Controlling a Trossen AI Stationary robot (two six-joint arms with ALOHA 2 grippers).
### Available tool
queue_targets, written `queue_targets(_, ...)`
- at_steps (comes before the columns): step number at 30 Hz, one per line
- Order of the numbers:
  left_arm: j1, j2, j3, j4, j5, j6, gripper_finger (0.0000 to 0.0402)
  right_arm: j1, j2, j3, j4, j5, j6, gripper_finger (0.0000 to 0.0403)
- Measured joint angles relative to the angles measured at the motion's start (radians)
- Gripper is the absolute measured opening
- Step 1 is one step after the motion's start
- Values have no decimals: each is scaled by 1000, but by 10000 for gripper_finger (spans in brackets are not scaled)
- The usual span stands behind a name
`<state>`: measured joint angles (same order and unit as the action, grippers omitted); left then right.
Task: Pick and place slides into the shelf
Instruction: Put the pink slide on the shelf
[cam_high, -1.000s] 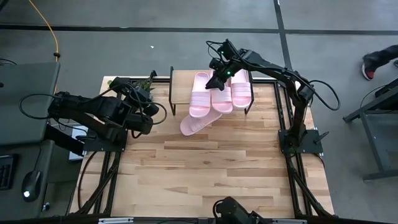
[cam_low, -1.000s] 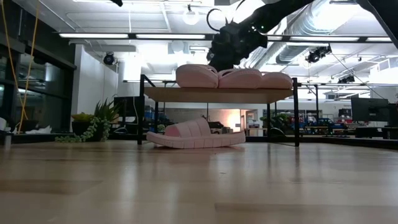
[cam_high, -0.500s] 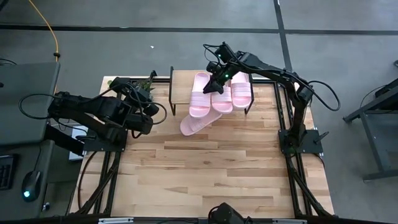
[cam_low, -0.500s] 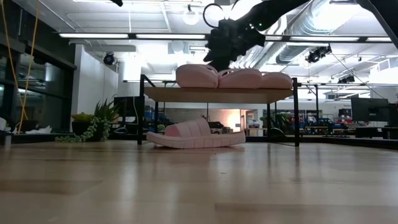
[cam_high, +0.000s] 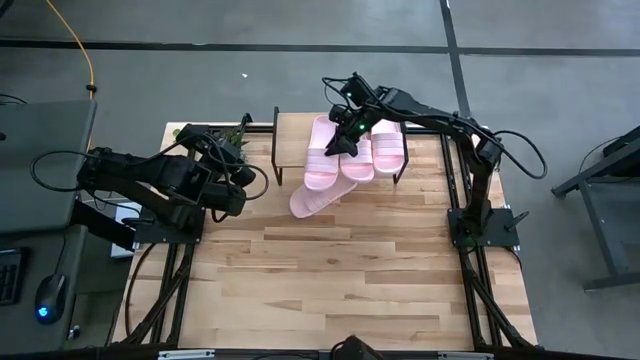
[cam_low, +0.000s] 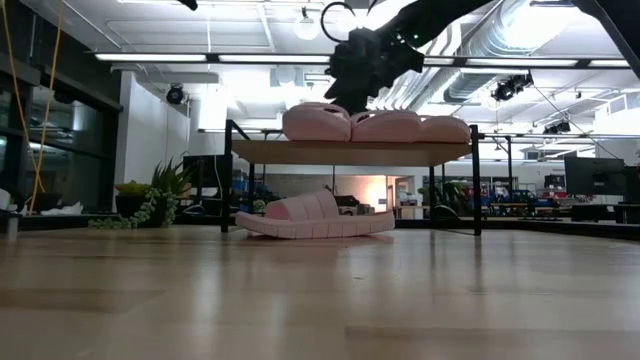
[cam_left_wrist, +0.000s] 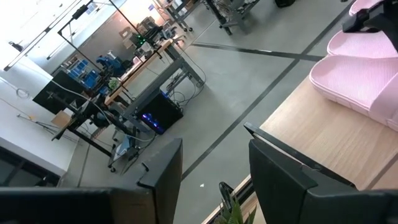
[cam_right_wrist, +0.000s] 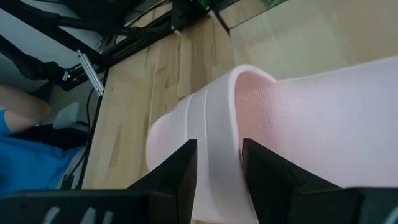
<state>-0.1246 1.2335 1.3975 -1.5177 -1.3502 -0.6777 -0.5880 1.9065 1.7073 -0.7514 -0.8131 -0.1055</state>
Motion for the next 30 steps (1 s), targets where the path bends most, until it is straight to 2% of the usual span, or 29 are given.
queue_targets(9,0,0,0,1,9,0,168,13,23,-1,9,24,-8,109)
queue_targets(17,0,0,0,1,9,0,168,13,25,-2,59,46,0,10)
queue_targets(30,0,0,0,0,9,-7,168,13,28,-3,305,61,130,2)
